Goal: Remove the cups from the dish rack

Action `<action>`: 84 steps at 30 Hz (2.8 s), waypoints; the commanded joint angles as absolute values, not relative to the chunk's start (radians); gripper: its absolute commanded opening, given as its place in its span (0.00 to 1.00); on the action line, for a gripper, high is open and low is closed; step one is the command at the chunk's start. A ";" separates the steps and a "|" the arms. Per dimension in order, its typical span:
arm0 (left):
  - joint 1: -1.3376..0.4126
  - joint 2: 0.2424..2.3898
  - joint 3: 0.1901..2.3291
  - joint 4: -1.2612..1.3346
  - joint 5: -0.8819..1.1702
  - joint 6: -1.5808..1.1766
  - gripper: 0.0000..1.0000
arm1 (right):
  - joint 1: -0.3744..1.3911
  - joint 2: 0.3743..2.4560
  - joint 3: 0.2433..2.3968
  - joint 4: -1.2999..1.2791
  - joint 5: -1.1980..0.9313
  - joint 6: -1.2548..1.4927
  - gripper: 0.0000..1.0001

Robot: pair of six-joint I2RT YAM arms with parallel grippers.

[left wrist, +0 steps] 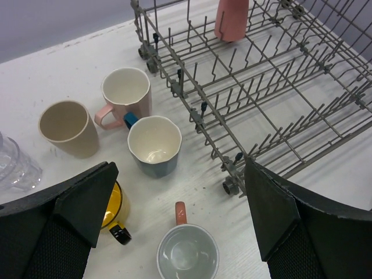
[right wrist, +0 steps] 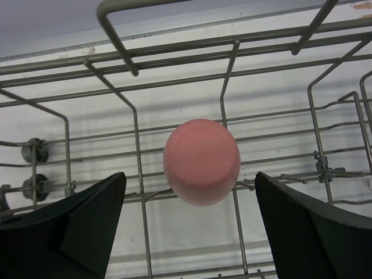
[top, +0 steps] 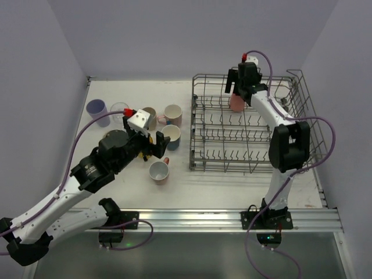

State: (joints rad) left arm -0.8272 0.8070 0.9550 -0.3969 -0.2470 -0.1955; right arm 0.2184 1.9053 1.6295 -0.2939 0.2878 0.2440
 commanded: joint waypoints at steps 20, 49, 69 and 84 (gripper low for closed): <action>-0.795 0.861 0.907 -0.273 -0.196 -0.158 1.00 | 0.193 1.955 1.807 -0.284 0.377 0.192 0.19; -0.788 1.084 0.917 0.268 0.247 -0.733 0.79 | 0.199 0.891 0.595 0.689 -0.613 1.247 0.18; -0.781 1.163 1.196 -0.104 -0.053 -0.476 0.00 | 0.371 1.095 0.572 0.832 -0.629 1.252 0.99; -0.450 1.659 1.841 -0.840 -0.189 -0.184 0.00 | 0.373 0.822 0.569 0.193 -0.450 0.776 0.99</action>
State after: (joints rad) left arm -0.4923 1.5562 1.7561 -0.6548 -0.2409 -0.2638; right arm 0.3729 0.8467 0.5457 0.3317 -0.5129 0.9043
